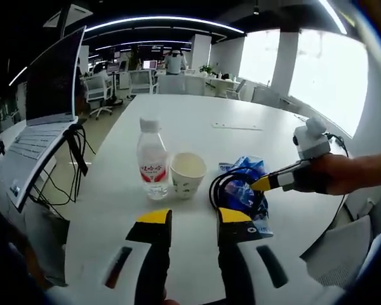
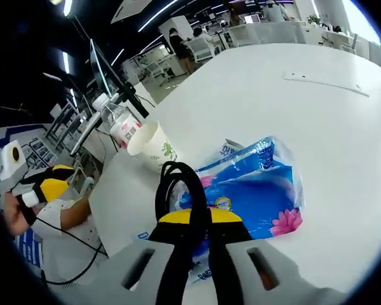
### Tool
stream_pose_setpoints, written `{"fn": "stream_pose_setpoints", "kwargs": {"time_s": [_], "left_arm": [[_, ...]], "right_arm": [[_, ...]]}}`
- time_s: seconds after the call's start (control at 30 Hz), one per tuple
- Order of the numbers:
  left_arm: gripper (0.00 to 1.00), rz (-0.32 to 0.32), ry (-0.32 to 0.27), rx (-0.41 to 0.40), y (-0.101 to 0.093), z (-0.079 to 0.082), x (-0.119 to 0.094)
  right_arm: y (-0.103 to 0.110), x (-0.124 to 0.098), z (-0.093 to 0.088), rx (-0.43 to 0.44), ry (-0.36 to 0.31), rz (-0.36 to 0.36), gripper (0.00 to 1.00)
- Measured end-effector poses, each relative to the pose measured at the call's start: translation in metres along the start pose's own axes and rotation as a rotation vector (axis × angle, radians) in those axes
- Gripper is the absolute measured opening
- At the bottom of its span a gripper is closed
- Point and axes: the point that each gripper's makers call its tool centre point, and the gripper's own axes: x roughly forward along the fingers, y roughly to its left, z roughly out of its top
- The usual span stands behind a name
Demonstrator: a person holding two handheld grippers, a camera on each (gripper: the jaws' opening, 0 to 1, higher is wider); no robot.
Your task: Arrange the tabletop items into an orderly group along one side of the table until the central work area is clear of visible clutter.
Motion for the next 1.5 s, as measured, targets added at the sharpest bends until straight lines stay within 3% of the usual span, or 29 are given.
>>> {"fn": "stream_pose_setpoints", "kwargs": {"time_s": [0.8,1.5], "left_arm": [[0.27,-0.028,0.006,0.003,-0.009,0.000,0.008],[0.27,-0.024,0.005,-0.002,-0.006,0.001,0.005]], "right_arm": [[0.009,-0.021,0.010,-0.044,-0.058,0.014,0.04],[0.047,-0.040,0.030,-0.085,-0.122,0.089,0.04]]}}
